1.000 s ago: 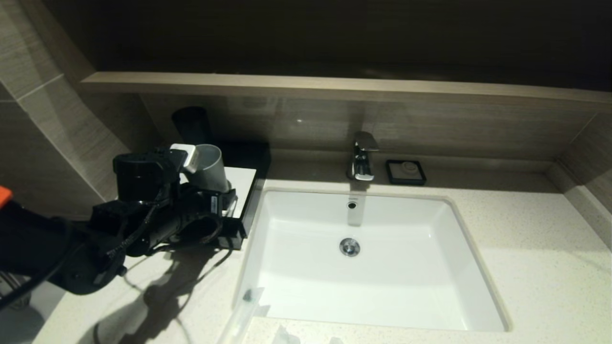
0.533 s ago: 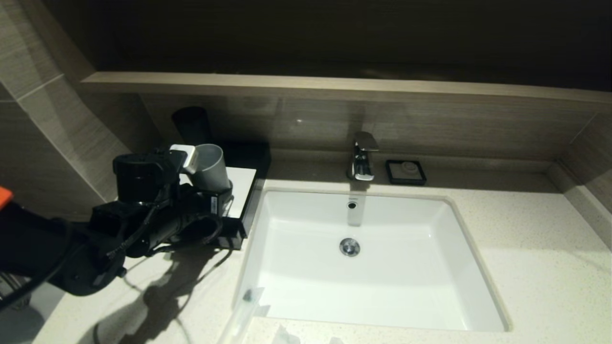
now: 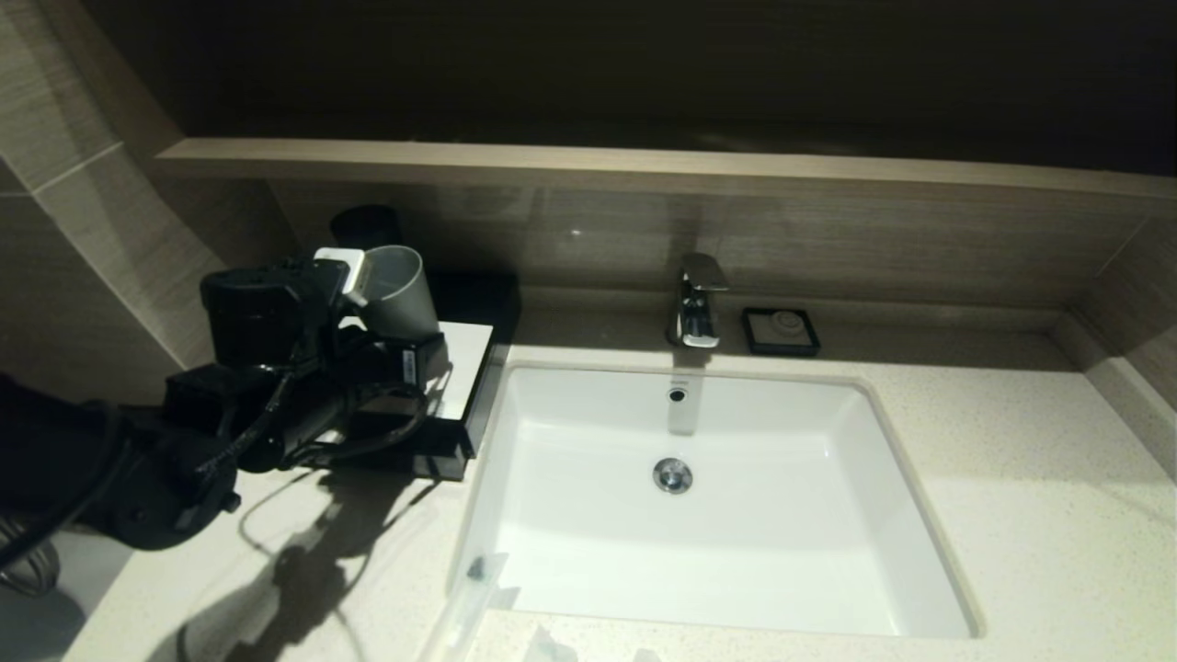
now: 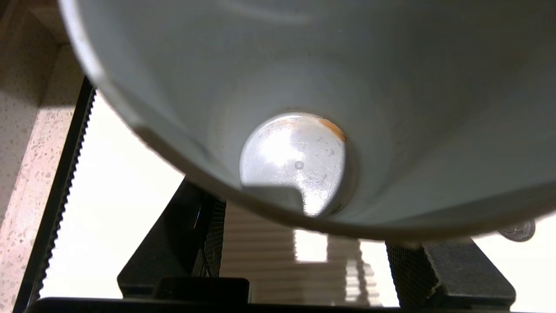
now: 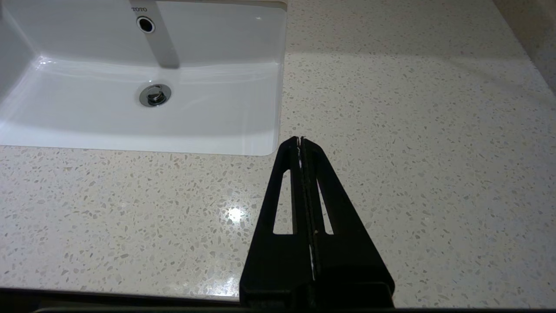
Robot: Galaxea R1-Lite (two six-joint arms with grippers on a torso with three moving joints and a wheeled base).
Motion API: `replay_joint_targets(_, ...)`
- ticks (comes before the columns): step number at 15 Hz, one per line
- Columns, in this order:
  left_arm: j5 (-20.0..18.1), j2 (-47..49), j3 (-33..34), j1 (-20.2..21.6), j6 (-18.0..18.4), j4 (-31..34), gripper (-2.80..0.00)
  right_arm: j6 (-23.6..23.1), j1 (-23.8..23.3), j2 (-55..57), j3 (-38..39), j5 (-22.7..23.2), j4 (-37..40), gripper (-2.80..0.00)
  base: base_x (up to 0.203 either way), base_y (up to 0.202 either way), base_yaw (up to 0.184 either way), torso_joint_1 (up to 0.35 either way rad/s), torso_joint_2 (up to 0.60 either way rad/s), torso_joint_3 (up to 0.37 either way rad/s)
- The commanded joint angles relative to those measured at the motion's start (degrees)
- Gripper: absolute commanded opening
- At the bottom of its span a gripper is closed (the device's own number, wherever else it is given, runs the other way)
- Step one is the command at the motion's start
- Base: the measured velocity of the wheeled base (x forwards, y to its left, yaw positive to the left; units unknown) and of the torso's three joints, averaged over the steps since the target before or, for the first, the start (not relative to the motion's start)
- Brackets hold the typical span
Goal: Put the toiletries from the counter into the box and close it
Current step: Pick up the cup, then place the cup on the storage box
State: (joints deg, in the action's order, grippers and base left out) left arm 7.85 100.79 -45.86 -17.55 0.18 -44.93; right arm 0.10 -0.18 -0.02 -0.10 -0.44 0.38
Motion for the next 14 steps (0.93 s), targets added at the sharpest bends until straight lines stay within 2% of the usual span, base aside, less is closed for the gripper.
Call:
replay_joint_targets(1, 0.1, 0.5, -2.5, 0.0, 0.0, 1.5, -2.80, 0.0, 0.0, 0.0, 0.0, 0.0, 0.0, -2.80, 0.000, 0.000, 0.000, 0.000, 0.00, 0.000)
replay_joint_targets(6, 0.1, 3.1, -8.2, 0.0, -0.2, 6.8, -2.80, 0.0, 0.0, -0.1, 0.0, 0.0, 0.0, -2.80, 0.000, 0.000, 0.000, 0.000, 0.00, 0.000)
replay_joint_targets(10, 0.2, 5.3, -9.6, -0.1, -0.4, 6.8, -2.80, 0.0, 0.0, -0.1, 0.0, 0.0, 0.0, -2.80, 0.000, 0.000, 0.000, 0.000, 0.00, 0.000)
replay_joint_targets(14, 1.9, 7.3, -11.9, -0.1, -0.5, 7.2, -2.80, 0.0, 0.0, -0.1, 0.0, 0.0, 0.0, -2.80, 0.000, 0.000, 0.000, 0.000, 0.00, 0.000)
